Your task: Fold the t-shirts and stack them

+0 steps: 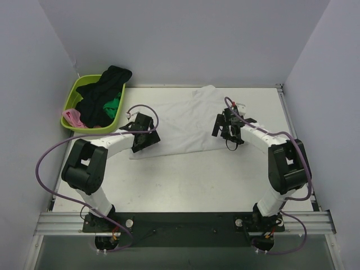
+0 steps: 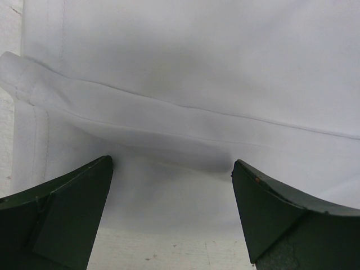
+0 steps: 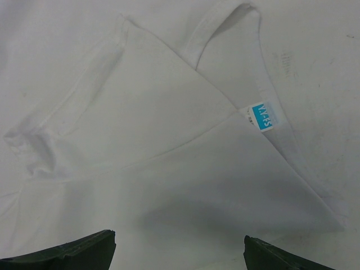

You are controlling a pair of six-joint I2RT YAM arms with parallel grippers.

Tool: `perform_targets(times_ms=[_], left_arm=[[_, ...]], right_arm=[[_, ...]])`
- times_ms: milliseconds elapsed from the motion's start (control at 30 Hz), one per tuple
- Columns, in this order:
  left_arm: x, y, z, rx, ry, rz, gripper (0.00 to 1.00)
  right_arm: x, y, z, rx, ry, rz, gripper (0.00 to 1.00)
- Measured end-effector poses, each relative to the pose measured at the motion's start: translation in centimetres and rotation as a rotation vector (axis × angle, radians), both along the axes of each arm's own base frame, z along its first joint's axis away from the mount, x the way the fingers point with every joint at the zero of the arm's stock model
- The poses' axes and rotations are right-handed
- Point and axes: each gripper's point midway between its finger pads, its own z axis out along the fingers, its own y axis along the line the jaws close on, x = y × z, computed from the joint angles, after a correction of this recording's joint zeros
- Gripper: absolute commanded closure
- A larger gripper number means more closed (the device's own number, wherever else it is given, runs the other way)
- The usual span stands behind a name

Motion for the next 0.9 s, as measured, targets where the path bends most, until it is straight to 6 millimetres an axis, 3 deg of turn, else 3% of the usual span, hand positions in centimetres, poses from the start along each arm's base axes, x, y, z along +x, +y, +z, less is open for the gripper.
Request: perform_targets(times_ms=[300,700,900], left_arm=[[-0.2,0.3,-0.3,0.026,0.000,0.000,0.03],[-2.0,2.4,-0.6,0.097,-0.005,0.019,0.03],[-2.9,3.2,-0.7,0.121,-0.004,0.021,0.03]], right_arm=[[-2.1,-0.4,-3.3,-0.012,0.080,0.001,0.00],[-2.7,-0.5,-4.1,-0.017,0.079,-0.016,0.00],[-3.9,-0.6,-4.4,-0.057,0.116,-0.023,0.00]])
